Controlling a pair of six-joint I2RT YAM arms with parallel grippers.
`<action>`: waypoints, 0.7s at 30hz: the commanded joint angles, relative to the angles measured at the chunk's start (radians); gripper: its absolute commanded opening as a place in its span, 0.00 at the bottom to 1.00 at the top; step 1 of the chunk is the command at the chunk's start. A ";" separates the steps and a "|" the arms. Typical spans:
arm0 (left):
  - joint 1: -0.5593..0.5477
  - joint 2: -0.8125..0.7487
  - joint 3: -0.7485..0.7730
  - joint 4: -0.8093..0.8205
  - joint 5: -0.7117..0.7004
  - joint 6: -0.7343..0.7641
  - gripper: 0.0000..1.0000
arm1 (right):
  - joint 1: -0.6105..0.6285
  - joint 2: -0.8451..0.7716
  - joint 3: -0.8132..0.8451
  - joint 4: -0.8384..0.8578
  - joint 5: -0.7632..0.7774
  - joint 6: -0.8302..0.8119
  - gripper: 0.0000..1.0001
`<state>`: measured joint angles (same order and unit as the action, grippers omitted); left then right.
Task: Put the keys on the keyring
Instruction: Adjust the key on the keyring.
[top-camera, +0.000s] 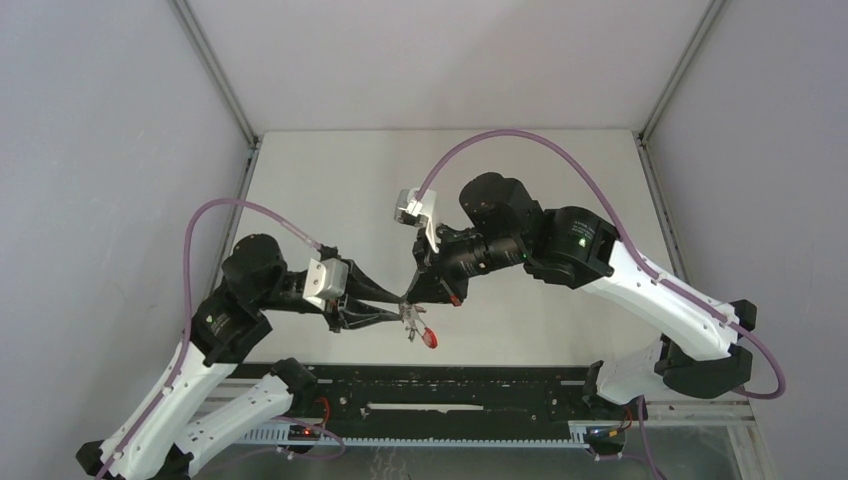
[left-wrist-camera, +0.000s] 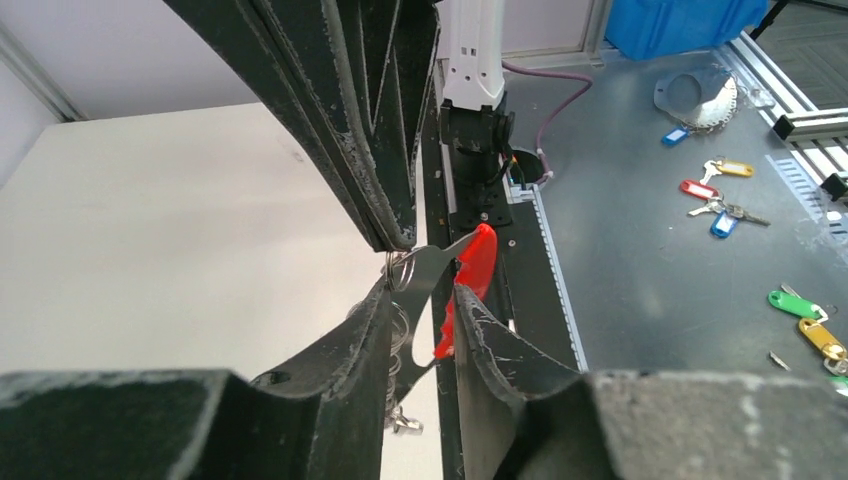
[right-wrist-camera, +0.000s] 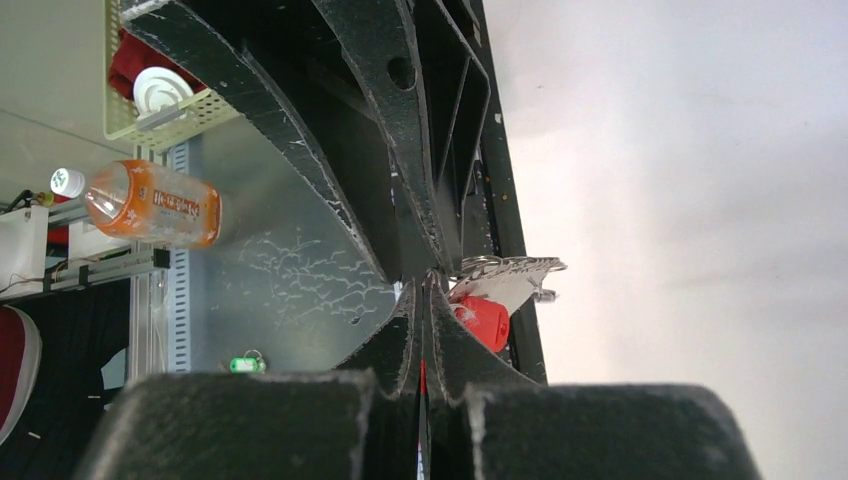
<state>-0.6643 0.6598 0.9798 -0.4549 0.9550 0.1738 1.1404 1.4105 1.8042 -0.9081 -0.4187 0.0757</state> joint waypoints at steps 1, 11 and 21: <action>0.002 -0.007 0.060 -0.040 0.040 0.061 0.35 | 0.005 0.000 0.042 0.011 0.003 -0.013 0.00; 0.002 0.006 0.041 0.065 -0.020 -0.038 0.25 | 0.025 0.028 0.071 -0.003 0.009 -0.023 0.00; 0.003 0.001 0.028 -0.013 -0.007 0.052 0.00 | 0.023 0.005 0.061 0.042 0.007 -0.006 0.00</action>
<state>-0.6643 0.6609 0.9894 -0.4355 0.9455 0.1745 1.1622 1.4452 1.8359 -0.9260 -0.4187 0.0677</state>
